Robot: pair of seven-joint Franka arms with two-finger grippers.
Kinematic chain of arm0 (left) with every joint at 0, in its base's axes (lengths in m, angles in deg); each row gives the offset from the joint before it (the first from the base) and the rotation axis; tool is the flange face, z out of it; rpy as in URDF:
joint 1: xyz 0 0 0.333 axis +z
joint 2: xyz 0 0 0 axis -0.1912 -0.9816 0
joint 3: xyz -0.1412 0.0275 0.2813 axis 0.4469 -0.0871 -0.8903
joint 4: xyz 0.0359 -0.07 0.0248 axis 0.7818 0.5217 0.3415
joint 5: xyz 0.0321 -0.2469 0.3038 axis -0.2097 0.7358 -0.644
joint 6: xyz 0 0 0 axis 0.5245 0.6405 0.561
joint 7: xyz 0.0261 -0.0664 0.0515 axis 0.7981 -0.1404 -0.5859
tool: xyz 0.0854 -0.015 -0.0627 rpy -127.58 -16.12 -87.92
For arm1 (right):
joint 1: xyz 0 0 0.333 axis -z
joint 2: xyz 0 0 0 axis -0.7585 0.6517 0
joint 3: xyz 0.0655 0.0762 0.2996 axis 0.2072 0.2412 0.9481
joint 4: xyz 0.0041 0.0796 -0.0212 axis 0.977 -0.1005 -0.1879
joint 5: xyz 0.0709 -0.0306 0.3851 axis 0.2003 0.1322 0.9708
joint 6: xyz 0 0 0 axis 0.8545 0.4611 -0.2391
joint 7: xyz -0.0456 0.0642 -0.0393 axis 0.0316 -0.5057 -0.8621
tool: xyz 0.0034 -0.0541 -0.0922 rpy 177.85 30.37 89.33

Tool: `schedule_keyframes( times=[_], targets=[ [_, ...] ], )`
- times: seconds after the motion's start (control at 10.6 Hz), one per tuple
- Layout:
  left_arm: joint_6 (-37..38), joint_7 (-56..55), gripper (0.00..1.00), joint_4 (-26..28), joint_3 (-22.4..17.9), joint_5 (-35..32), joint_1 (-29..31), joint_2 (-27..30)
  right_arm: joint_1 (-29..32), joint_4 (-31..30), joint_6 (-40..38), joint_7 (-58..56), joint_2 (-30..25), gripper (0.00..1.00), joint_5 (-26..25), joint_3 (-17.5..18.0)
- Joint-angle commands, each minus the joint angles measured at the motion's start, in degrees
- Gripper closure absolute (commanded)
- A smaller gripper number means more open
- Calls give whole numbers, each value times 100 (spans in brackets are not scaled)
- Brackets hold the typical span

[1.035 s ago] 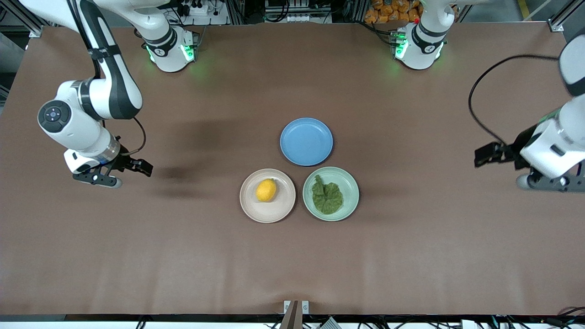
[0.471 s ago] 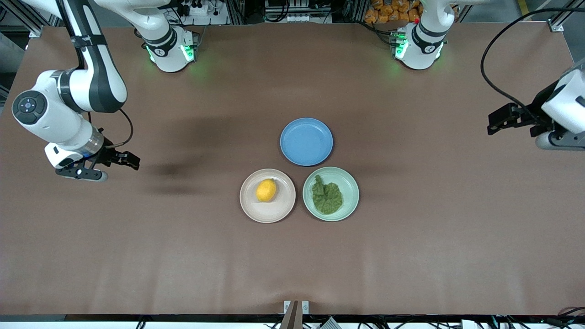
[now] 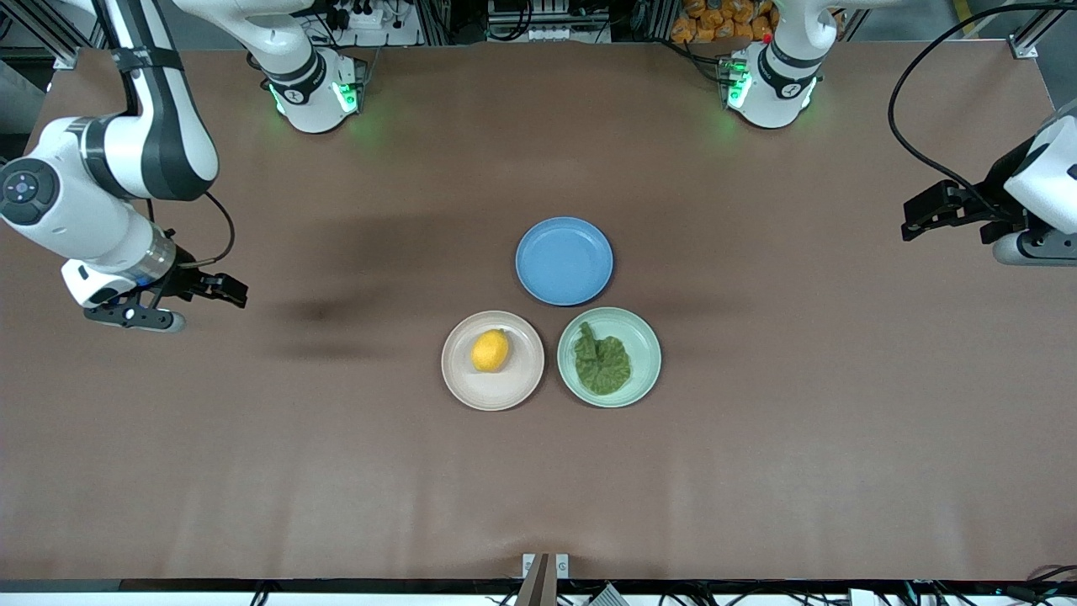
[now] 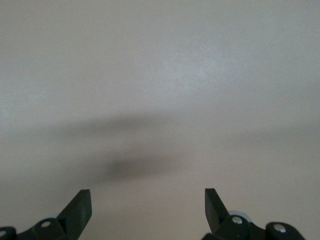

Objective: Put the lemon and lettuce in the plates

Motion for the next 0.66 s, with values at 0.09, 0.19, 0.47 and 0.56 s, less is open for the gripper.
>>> schedule_keyframes(
  times=[0.09, 0.19, 0.47, 0.56],
  targets=[
    [-30, -64, 0, 104, -54, 133, -13, 94, 70, 655, -847, -41, -40, 0, 6, 75],
    [-30, -73, 0, 104, -54, 125, 4, 60, 70, 830, -1031, -50, -40, 0, 33, 75],
    [-66, -65, 0, 95, -54, 116, 39, -37, 79, 1463, -1707, -50, -5, 0, 42, 75],
    [-74, -65, 0, 95, -54, 107, 39, -55, 79, 1674, -1962, -50, -5, 0, 42, 75]
  ],
)
